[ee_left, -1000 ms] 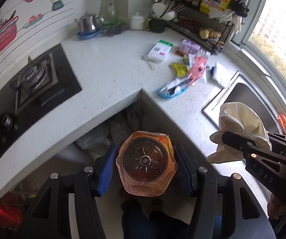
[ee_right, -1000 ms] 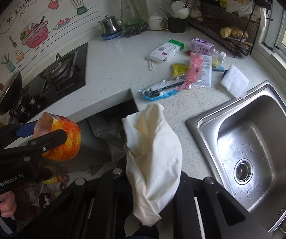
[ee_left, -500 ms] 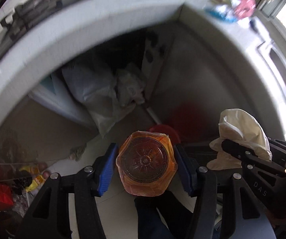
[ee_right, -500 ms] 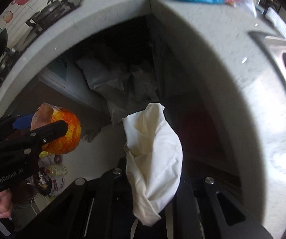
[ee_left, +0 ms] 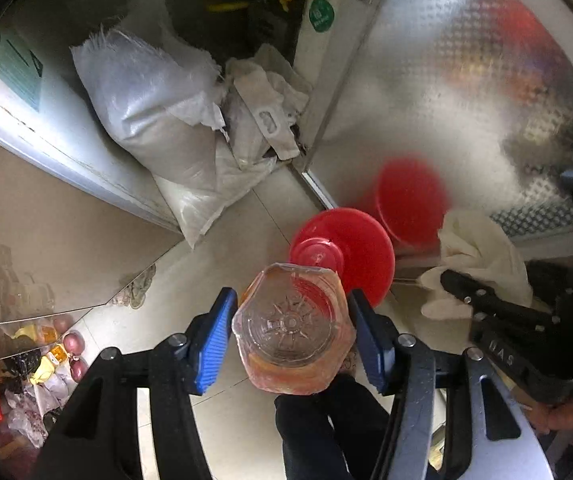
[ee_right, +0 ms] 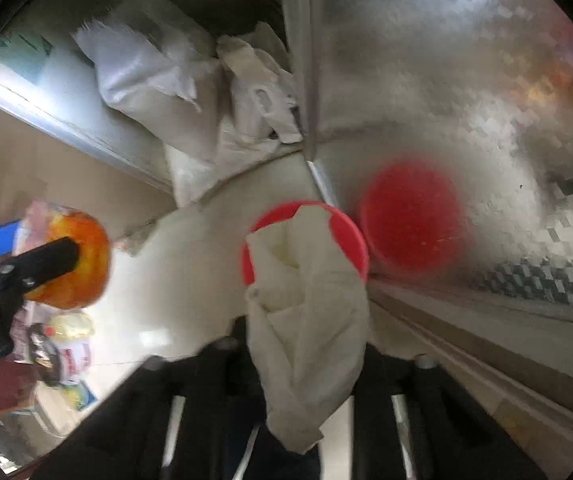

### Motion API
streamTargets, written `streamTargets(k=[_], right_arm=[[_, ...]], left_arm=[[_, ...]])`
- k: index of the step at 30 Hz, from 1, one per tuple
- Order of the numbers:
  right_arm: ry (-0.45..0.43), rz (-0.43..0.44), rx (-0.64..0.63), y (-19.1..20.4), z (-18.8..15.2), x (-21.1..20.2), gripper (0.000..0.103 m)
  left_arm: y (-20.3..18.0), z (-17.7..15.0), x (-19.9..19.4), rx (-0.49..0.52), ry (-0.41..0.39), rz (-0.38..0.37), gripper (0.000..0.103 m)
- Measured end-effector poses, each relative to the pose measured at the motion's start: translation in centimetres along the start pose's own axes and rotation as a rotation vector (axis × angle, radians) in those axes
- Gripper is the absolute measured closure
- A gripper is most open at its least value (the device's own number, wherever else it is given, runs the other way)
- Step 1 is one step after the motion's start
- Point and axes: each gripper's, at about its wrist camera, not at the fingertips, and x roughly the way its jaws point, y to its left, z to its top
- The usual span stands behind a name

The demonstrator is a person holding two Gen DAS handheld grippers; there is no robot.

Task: Collect trash

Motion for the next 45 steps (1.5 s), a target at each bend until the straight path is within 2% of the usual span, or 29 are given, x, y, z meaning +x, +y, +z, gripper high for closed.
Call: streamTargets(k=[1, 3, 6, 10, 15, 18, 25, 38, 43, 45], right_arm=[[-0.006, -0.027, -0.013, 0.2, 0.2, 0.1, 0.041], [-0.017, -0.054, -0.013, -0.1, -0.4, -0.2, 0.018], [-0.027, -0.026, -0.007, -0.8, -1.2, -0.9, 0.017], [-0.03, -0.002, 0.019, -1.3, -1.8, -2.1, 0.009], [-0.053, 0.034, 0.052, -0.9, -2.2, -3.0, 0.006], [-0.087, 0.013, 0.076, -0.9, -2.7, -3.3, 0.001], [-0.07, 0.0, 0.179, -2.0, -3.6, -2.8, 0.001], [-0.054, -0.01, 0.285, -4.5, -5.4, -2.8, 0.001], [-0.058, -0.013, 0.311, -5.0, -5.3, -2.9, 0.001], [-0.065, -0.013, 0.315, -5.1, -5.4, -2.9, 0.001]], left_arm=[[0.1, -0.1, 0.2, 0.002, 0.006, 0.003, 0.049], [0.1, -0.3, 0.0, 0.0, 0.013, -0.001, 0.049], [0.1, -0.4, -0.5, 0.009, 0.011, 0.001, 0.049], [-0.3, -0.4, -1.1, 0.018, 0.002, -0.001, 0.049], [-1.3, -0.2, -1.6, 0.035, -0.001, -0.028, 0.049], [-2.1, -0.3, -1.3, 0.046, 0.008, -0.035, 0.048], [-4.1, -0.4, -0.2, 0.082, 0.024, -0.043, 0.048], [-7.6, 0.7, 1.8, 0.189, 0.04, -0.068, 0.046], [-8.6, 1.0, 2.0, 0.229, 0.044, -0.067, 0.041], [-8.7, 1.1, 1.8, 0.23, 0.042, -0.074, 0.034]])
